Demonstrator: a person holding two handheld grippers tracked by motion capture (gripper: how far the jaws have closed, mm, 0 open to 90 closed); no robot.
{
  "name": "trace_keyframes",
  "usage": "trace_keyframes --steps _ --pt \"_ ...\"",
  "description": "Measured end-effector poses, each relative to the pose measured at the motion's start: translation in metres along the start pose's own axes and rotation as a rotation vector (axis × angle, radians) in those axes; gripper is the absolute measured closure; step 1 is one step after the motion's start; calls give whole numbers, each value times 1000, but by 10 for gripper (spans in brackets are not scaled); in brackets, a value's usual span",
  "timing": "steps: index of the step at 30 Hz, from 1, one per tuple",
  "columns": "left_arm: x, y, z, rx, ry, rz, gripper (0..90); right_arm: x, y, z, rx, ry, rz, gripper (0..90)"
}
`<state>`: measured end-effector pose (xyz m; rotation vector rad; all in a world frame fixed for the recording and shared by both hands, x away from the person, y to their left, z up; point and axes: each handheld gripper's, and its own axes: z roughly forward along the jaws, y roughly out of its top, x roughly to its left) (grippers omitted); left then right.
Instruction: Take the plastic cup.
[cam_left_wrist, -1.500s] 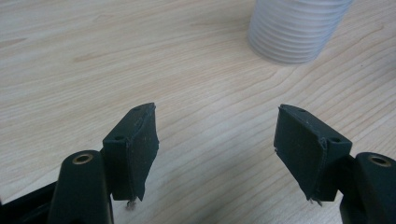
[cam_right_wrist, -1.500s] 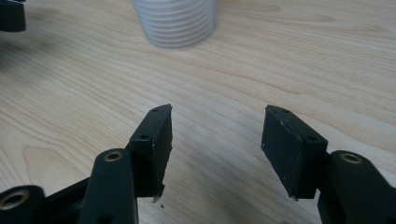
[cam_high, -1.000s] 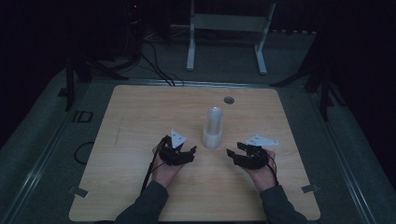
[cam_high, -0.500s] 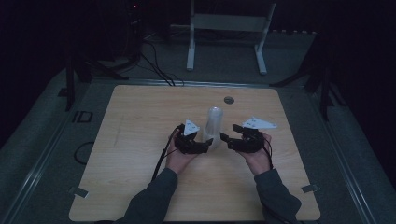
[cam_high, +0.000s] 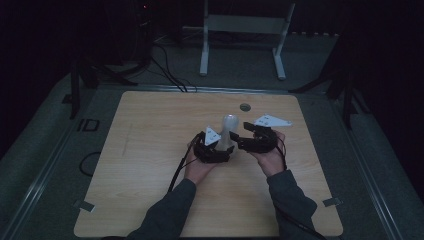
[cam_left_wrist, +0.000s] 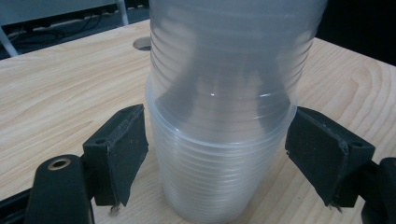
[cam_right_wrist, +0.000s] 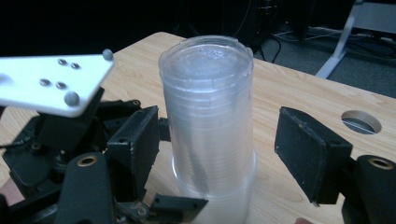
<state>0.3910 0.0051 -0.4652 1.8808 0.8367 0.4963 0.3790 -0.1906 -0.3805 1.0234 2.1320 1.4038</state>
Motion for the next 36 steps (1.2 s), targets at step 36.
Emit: trace_keyframes --steps 36 --pt "-5 1 4 -50 45 26 230 5 25 32 14 -12 -63 375"
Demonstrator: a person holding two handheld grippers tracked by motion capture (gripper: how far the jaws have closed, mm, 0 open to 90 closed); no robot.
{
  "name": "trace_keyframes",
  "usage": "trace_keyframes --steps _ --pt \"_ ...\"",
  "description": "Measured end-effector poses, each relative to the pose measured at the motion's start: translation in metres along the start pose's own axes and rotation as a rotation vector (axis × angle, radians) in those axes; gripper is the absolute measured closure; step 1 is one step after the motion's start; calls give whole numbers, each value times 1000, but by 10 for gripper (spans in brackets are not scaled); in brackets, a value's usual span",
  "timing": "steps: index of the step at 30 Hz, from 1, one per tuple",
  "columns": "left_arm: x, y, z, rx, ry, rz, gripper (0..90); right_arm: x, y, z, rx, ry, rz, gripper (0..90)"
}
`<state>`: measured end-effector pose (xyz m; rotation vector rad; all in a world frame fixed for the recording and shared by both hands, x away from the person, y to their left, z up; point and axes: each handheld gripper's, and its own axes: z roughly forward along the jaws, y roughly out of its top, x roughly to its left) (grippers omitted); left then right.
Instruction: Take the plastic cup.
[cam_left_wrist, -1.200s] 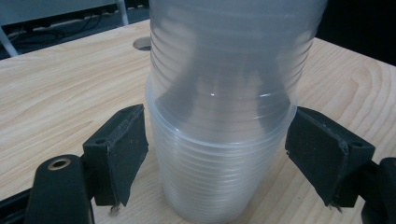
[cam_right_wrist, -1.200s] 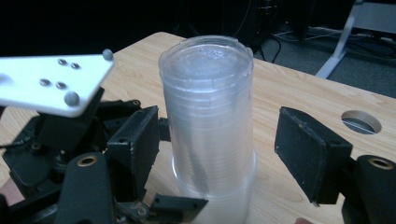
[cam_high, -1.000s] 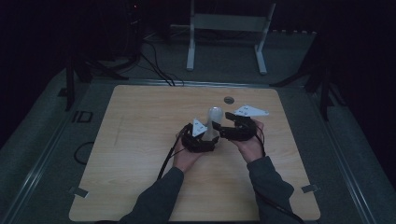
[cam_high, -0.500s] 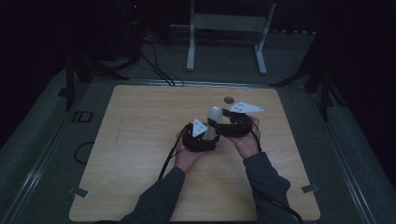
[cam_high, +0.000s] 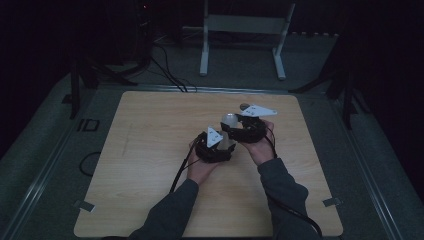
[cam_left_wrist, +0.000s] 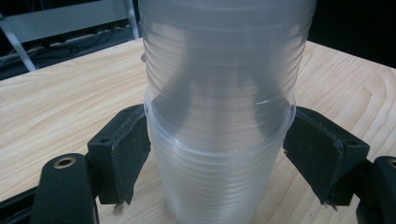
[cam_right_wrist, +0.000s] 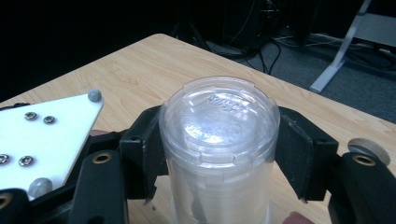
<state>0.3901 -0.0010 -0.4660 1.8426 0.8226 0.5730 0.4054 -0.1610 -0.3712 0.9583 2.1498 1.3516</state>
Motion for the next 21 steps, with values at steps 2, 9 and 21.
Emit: trace_keyframes --steps 2,9,21 --pt "-1 0 0 -2 2 1 233 0 0 -1 -2 -5 0 377" --pt "-2 1 -1 -16 10 12 268 -3 2 -4 -12 -11 17 369" --pt "-2 5 9 -14 17 -3 192 -6 2 -4 -22 10 67 380"
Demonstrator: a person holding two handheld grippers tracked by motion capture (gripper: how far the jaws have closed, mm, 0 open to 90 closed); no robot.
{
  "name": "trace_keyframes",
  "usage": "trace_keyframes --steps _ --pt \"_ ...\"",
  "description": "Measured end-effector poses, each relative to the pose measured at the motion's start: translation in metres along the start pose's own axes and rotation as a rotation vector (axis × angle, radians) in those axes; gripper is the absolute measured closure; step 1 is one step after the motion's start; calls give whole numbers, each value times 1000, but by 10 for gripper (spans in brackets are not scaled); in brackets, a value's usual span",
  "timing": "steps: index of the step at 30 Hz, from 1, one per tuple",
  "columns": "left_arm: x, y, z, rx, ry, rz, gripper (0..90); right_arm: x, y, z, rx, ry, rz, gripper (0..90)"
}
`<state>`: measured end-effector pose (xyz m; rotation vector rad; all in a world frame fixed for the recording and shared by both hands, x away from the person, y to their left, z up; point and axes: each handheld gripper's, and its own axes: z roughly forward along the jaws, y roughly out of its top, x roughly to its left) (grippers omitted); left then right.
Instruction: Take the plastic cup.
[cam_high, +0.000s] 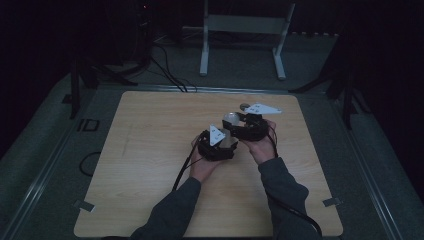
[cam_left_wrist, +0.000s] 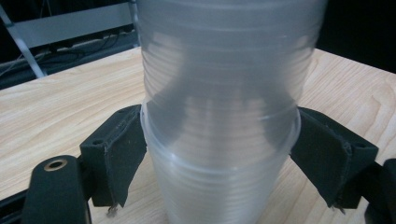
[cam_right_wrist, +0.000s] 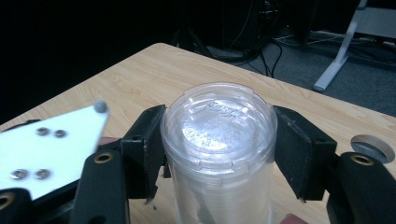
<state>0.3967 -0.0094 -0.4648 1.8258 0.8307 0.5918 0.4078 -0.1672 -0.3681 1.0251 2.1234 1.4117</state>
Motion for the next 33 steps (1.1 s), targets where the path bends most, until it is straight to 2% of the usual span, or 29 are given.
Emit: trace_keyframes --steps 6,20,25,28,33 --pt "-2 0 3 9 15 16 206 -2 1 0 1 14 20 382" --pt "-3 -1 2 3 32 19 209 0 10 -5 -30 11 10 399" --pt "-3 -1 0 1 15 14 204 0 16 -9 -41 7 2 405" --pt "-3 0 -2 9 15 27 204 1 21 -14 -53 3 -5 405" --pt "-3 1 -5 -6 13 19 204 4 31 -22 -78 -2 -15 405"
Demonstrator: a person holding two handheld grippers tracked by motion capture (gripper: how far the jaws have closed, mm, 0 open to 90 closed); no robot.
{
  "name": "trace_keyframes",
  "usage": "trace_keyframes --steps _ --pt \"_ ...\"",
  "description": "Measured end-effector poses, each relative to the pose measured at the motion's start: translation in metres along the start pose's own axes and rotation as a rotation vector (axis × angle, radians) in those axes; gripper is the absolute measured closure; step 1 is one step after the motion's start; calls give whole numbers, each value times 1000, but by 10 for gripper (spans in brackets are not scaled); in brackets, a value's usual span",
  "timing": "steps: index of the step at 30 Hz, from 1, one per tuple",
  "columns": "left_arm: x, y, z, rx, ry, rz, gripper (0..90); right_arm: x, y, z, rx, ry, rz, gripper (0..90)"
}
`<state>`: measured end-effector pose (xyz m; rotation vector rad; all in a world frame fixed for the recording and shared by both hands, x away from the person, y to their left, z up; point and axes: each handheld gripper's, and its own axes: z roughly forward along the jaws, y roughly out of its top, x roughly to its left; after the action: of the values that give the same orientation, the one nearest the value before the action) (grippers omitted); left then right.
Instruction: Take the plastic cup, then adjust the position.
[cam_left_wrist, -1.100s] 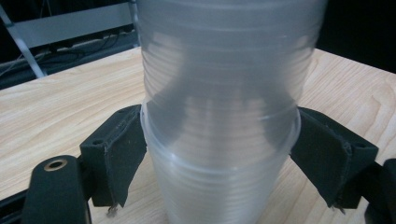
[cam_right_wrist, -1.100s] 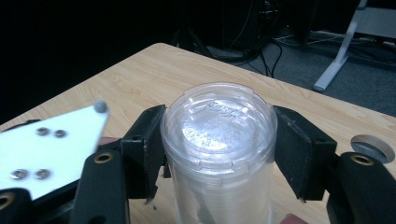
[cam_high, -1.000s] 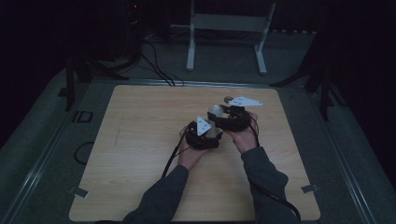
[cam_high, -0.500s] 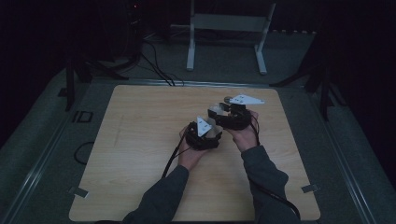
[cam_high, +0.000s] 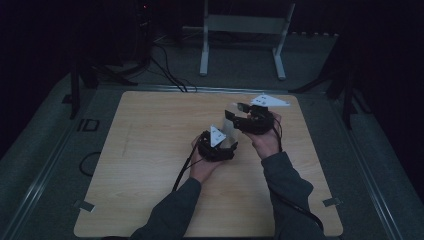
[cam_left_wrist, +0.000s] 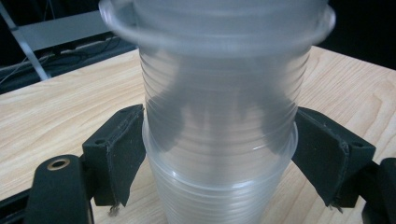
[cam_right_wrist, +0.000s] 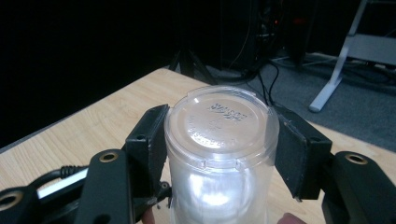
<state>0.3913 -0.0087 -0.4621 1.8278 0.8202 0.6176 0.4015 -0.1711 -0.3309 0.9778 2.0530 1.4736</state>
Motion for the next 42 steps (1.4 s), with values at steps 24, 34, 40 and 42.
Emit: trace_keyframes --steps 24,34,40,42 --pt "8 -6 -28 -23 -11 -17 187 2 24 -50 -103 -36 -39 405" --pt "5 -9 -48 -38 -54 -20 188 -13 5 -81 -105 -80 0 407" --pt "3 -13 -59 -46 -74 -15 188 -15 -12 -88 -82 -89 15 408" --pt "3 -15 -63 -47 -76 -12 187 -14 -20 -89 -70 -93 13 408"
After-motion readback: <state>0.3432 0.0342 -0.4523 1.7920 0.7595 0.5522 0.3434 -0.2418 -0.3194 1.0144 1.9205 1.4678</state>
